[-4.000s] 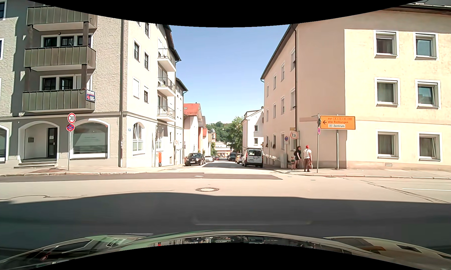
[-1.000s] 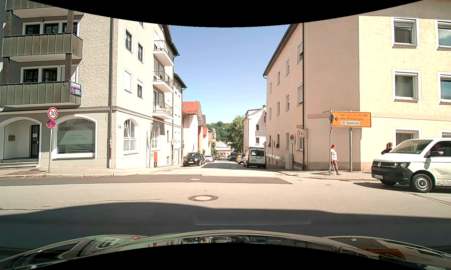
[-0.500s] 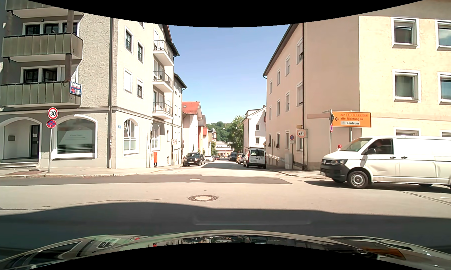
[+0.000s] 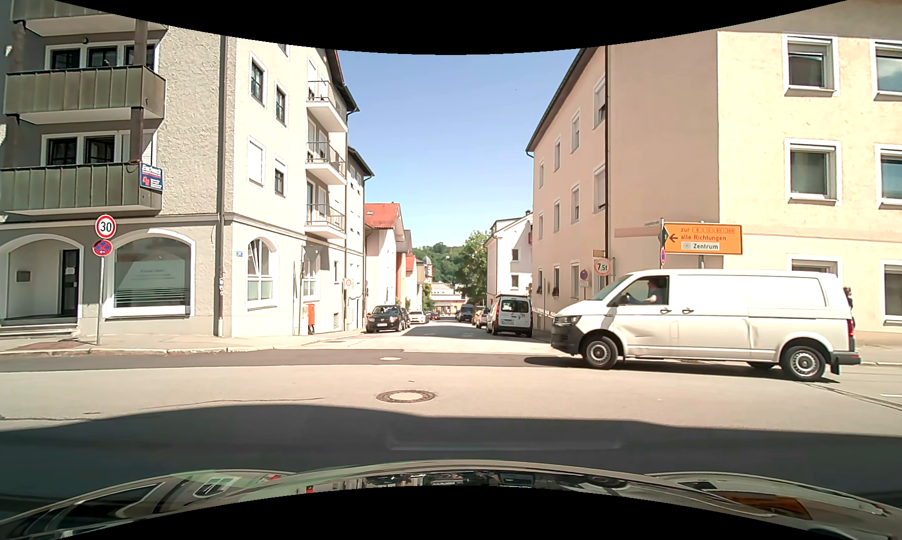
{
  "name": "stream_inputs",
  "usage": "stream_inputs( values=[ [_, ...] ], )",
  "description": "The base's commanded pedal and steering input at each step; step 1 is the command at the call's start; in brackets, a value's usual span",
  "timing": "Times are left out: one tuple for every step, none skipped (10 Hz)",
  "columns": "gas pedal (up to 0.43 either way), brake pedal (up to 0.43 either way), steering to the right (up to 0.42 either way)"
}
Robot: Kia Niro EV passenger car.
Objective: Follow the waypoints while adhering to traffic rules and regulations
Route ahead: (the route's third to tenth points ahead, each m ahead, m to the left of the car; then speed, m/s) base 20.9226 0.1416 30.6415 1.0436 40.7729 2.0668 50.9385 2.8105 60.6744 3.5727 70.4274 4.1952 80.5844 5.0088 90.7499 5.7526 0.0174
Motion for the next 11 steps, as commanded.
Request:
stream_inputs(
  values=[
    [0.0,0.256,-0.003],
    [0.0,0.256,-0.003],
    [0.0,0.25,-0.003],
    [0.0,0.226,-0.003],
    [0.0,0.189,-0.003],
    [0.0,0.122,-0.003],
    [0.0,0.085,-0.003],
    [0.0,0.067,-0.002],
    [0.0,0.061,-0.002],
    [0.0,0.061,-0.001],
    [0.0,0.055,0.001]
  ],
)
